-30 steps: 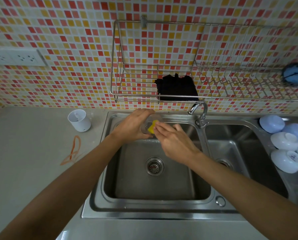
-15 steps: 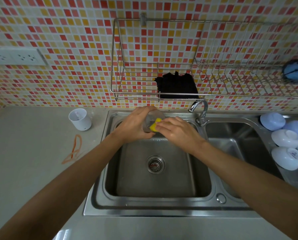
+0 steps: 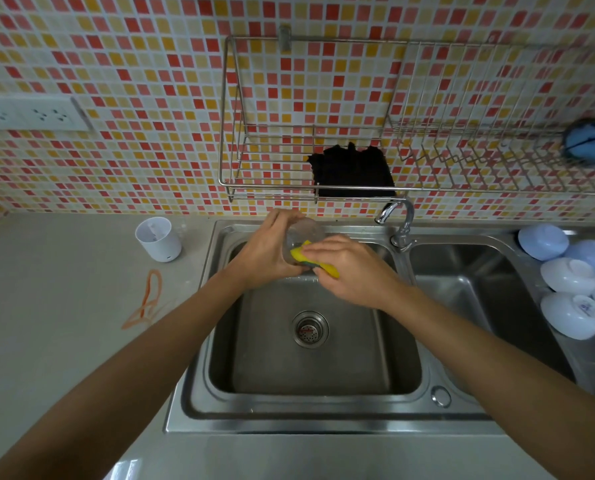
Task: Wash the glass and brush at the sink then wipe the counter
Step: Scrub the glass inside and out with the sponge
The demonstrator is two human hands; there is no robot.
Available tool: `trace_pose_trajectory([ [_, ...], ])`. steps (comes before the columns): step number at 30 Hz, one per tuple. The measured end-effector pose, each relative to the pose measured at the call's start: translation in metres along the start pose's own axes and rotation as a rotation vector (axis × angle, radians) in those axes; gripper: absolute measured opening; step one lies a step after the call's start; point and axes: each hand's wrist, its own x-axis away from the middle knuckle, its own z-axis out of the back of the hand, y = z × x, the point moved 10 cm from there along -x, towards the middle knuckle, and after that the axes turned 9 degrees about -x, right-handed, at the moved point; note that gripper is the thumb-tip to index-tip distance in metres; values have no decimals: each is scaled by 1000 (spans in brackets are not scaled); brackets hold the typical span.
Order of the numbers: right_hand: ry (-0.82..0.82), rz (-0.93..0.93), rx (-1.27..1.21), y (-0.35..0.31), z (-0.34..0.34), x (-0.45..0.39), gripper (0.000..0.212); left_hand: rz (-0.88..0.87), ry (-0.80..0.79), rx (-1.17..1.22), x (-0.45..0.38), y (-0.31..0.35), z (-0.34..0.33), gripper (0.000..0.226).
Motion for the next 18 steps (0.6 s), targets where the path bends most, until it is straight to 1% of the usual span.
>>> trace_pose_trajectory([
  [2,-118,7,83,3,-4,-2,37,-4,-34,-8,5,-1,-7,85],
  [4,-237,56,298,4,-10,-4,31,-15,-79,-21,8,2,-14,84],
  [5,-265,92,403,2,-10,-6,28,-17,-93,-21,7,3,-16,84],
  [6,-265,126,480,1,-8,-8,25,-15,-96,-14,6,3,-16,83],
  [8,-217,141,535,2,-1,-11,25,-9,-79,14,0,3,-9,82],
  [10,-183,117,480,3,1,-11,30,-19,-67,18,-7,4,-2,80],
  [11,-183,75,378,4,-1,-11,33,-30,-68,11,-9,5,-1,80],
  [14,-210,-198,-112,19,-5,-9,33,-58,-75,-27,-11,7,-2,80],
  [15,-209,-246,-215,24,-4,-9,32,-62,-80,-30,-10,8,-3,80],
  [16,-223,-256,-243,26,-2,-8,34,-64,-90,-26,-10,9,-6,80],
  [17,-247,-228,-194,26,0,-8,37,-67,-100,-16,-9,9,-8,79],
  [18,-265,-154,-55,23,2,-9,37,-70,-106,-5,-9,10,-9,79],
])
